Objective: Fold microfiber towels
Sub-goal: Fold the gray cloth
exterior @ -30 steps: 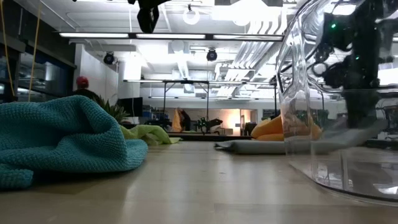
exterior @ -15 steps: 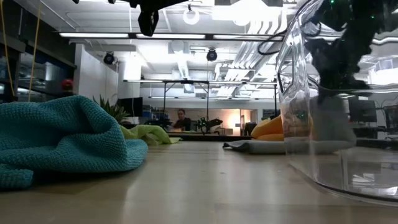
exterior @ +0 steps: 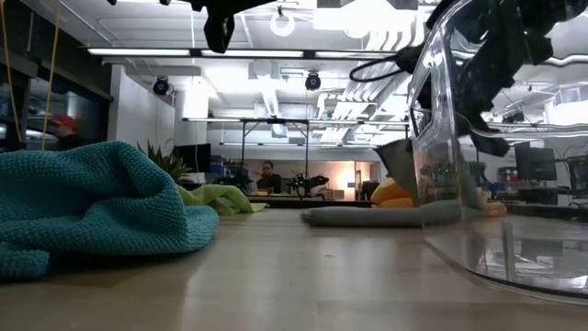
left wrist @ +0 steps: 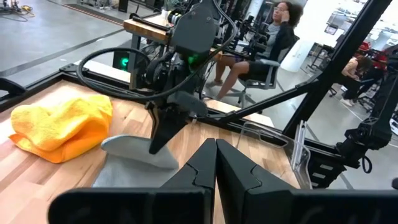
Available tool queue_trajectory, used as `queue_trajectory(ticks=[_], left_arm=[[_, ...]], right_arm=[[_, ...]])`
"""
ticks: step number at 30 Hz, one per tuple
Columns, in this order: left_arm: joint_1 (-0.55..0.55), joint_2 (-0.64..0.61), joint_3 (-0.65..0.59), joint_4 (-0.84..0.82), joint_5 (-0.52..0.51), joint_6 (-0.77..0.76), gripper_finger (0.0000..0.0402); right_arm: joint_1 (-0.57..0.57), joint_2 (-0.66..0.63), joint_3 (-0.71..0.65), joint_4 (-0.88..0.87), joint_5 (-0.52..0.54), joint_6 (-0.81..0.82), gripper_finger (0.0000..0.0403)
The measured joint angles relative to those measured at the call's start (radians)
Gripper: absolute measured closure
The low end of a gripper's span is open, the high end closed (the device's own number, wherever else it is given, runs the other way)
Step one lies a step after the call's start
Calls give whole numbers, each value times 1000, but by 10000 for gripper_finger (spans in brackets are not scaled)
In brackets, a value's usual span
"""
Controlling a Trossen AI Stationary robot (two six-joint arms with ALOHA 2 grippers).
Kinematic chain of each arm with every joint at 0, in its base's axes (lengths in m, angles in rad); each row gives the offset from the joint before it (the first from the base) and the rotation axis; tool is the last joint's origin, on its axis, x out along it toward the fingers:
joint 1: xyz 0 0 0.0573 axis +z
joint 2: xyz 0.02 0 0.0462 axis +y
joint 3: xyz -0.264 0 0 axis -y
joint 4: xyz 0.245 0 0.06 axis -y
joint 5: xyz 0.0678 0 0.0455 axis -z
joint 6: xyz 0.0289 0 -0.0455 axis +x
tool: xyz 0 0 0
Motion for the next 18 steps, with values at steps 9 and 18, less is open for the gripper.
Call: queue_trajectory(ticks=[9, 18], left_arm=[[0, 1, 1, -121, -29, 63, 401], [31, 232, 0, -248, -13, 14, 401]], right_arm=[[3, 4, 2, 139, 8, 41, 403], [3, -2, 2, -67, -12, 2, 403]])
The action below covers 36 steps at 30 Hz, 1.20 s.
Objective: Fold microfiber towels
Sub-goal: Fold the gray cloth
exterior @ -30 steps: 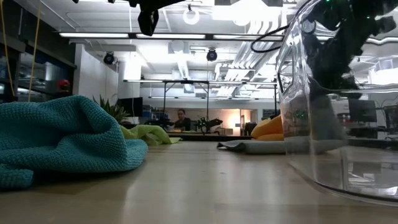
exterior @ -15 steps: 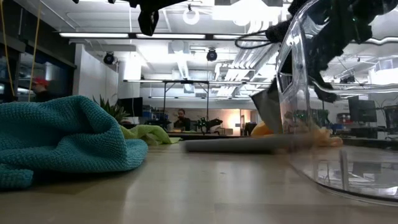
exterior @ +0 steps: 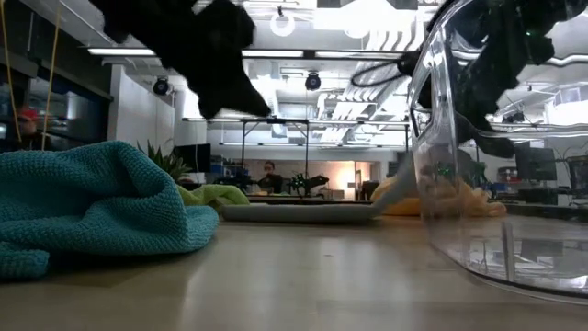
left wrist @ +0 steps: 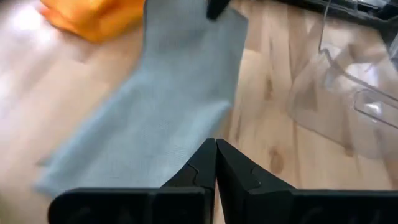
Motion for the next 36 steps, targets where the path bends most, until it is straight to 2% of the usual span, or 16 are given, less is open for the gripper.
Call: queue_trajectory(ticks=[3, 8, 13, 16, 20, 29, 36], left_arm=[[15, 106, 0, 46, 52, -64, 402], [16, 223, 32, 95, 73, -101, 401], [20, 248, 70, 123, 65, -62, 401], [35, 271, 80, 139, 42, -51, 401], [59, 340, 93, 184, 46, -51, 401], [68, 544, 203, 214, 109, -9, 402], [67, 601, 276, 215, 118, -5, 402]], right_arm=[[0, -29, 0, -115, -8, -15, 403], [5, -157, 0, -357, -4, -15, 403], [5, -298, 27, -645, 22, 3, 403], [3, -340, 43, -714, 33, 2, 403], [3, -323, 45, -632, 40, 4, 403], [3, -155, 45, -371, 23, -32, 403], [13, -59, 45, -213, 10, -17, 403]])
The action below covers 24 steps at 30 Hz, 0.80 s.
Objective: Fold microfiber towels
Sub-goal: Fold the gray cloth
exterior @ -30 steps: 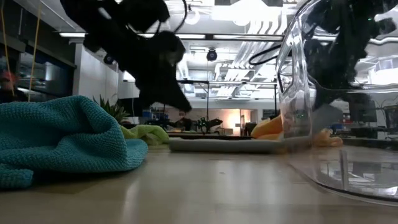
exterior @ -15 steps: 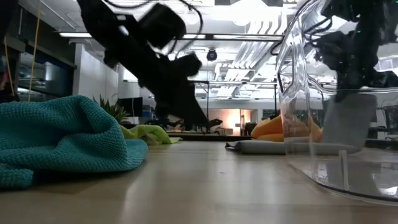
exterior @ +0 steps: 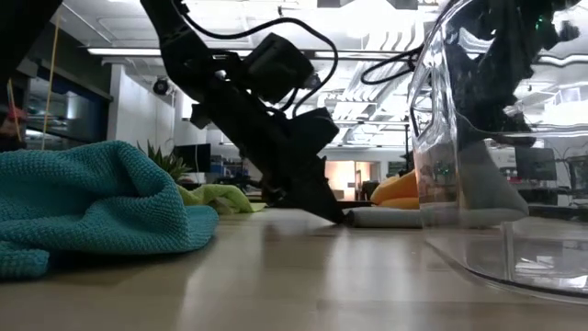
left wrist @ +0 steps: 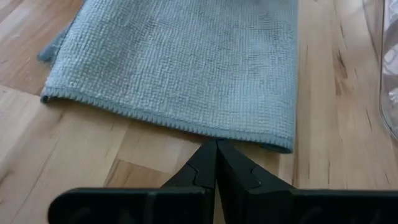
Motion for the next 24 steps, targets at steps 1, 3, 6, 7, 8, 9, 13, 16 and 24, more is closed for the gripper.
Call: queue_trajectory(ticks=[1, 3, 6, 7, 8, 9, 13, 16, 24], left_arm=[[2, 1, 4, -3, -1, 0, 401], [8, 1, 6, -4, 0, 7, 402], [15, 1, 6, -6, 1, 18, 401], [17, 1, 7, -10, 2, 18, 401], [20, 1, 7, -10, 4, 18, 402], [20, 1, 7, -10, 4, 18, 402], [20, 1, 6, -5, 2, 32, 401], [20, 1, 6, -4, 1, 34, 402], [20, 1, 6, -5, 2, 34, 401]], right_arm=[[2, 12, 0, 26, 0, 8, 403], [5, 36, 0, 68, 0, 13, 403], [16, 78, 1, 120, -1, 31, 403], [20, 95, 1, 144, -3, 34, 403], [23, 110, 1, 159, -7, 46, 403], [26, 119, 1, 159, -8, 55, 403], [37, 160, 0, 234, -1, 79, 403], [37, 186, 0, 317, 6, 82, 403], [37, 222, -1, 411, 7, 125, 403]])
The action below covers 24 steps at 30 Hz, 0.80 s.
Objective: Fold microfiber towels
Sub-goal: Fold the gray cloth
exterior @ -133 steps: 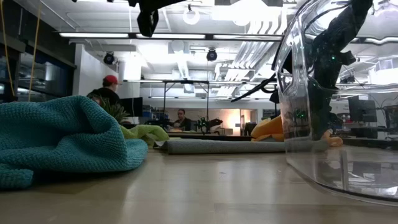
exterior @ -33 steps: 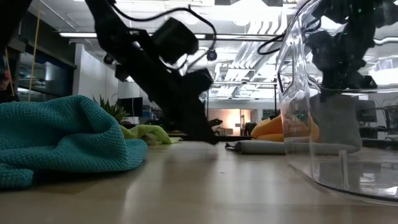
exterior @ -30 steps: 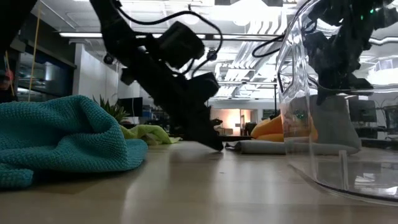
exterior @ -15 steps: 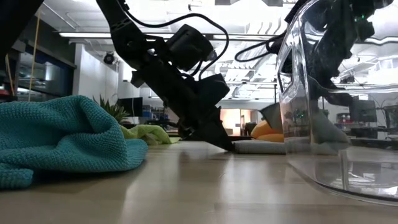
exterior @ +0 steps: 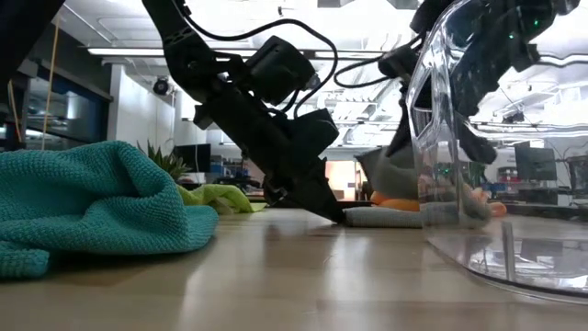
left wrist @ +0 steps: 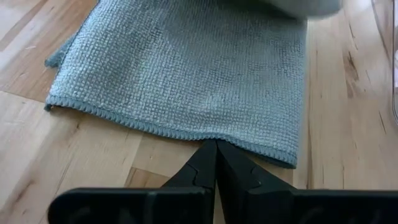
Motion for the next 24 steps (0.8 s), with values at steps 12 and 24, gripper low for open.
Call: queue_trajectory(ticks=[12, 24], left_arm=[[0, 0, 0, -1, 2, 0, 401], [0, 0, 0, -1, 6, 0, 401]], right_arm=[[0, 40, 0, 50, -2, -14, 366], [-18, 20, 0, 161, -24, -35, 174]])
